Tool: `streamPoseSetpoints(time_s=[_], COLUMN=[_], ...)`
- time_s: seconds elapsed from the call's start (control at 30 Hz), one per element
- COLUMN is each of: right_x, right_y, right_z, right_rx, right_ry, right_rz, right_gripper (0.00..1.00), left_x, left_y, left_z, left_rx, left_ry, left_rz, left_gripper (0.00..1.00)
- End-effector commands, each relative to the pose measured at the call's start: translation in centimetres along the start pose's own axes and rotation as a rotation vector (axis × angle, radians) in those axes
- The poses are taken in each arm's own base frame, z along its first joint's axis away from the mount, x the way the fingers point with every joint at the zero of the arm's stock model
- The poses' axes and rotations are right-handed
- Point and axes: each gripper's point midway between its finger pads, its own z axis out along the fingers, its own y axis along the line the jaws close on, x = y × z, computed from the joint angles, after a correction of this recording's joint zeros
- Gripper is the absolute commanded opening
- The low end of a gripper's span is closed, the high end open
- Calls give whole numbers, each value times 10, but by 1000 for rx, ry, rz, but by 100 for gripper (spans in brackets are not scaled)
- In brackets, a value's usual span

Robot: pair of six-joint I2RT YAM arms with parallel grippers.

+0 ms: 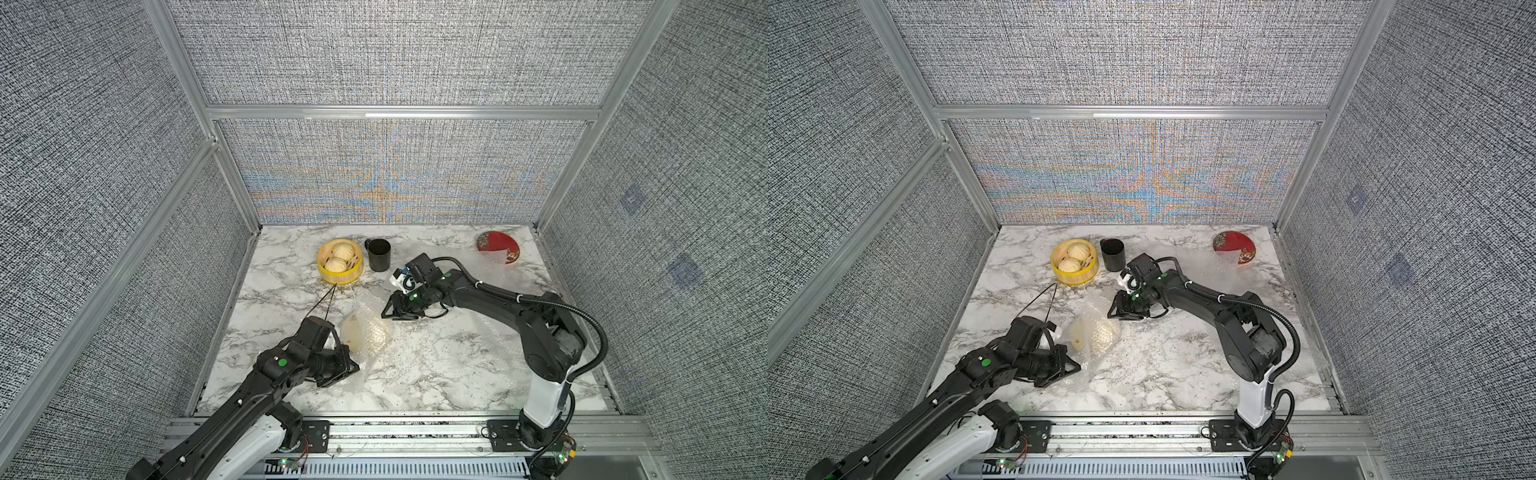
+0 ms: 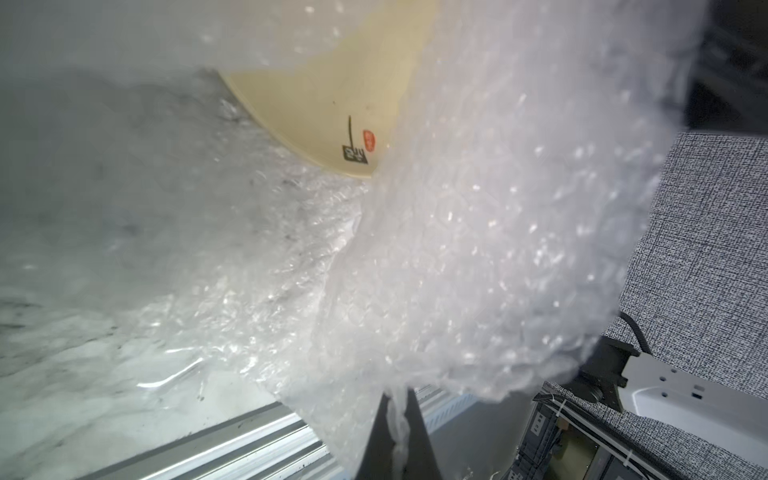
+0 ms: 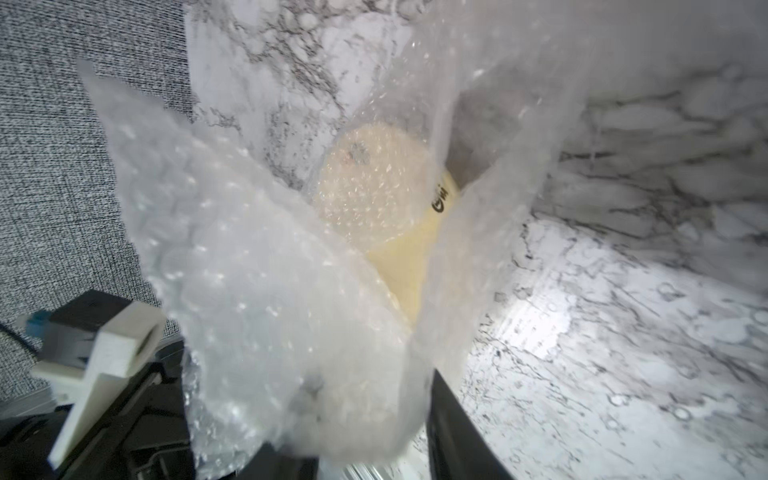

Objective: Unpack dinner plates from bubble wrap
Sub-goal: Unwrap the bubble wrap at the center of the board.

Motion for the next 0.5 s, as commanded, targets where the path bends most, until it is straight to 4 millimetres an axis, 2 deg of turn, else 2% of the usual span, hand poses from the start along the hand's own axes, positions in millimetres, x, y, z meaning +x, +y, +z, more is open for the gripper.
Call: streamPoseSetpoints(time_s=[0.0, 0.13, 0.27, 0.47], right_x=[18, 48, 77, 109], right_y=[-1, -10, -23, -32], right_z=[-14, -41, -68, -117], right_rx=[15, 36, 39, 78], right_ry=[41, 22, 10, -13], right_rz=[-7, 24, 60, 53], right_gripper=[49, 55, 55, 55], left_x=[3, 4, 5, 9], left_y=[4, 0, -10, -29], left_z=[2, 3, 10, 32], left_rx=[2, 9, 19, -19], left_ry=[-5, -10, 5, 54], left_rz=[-45, -36, -9, 53], left_gripper=[4, 8, 15, 34])
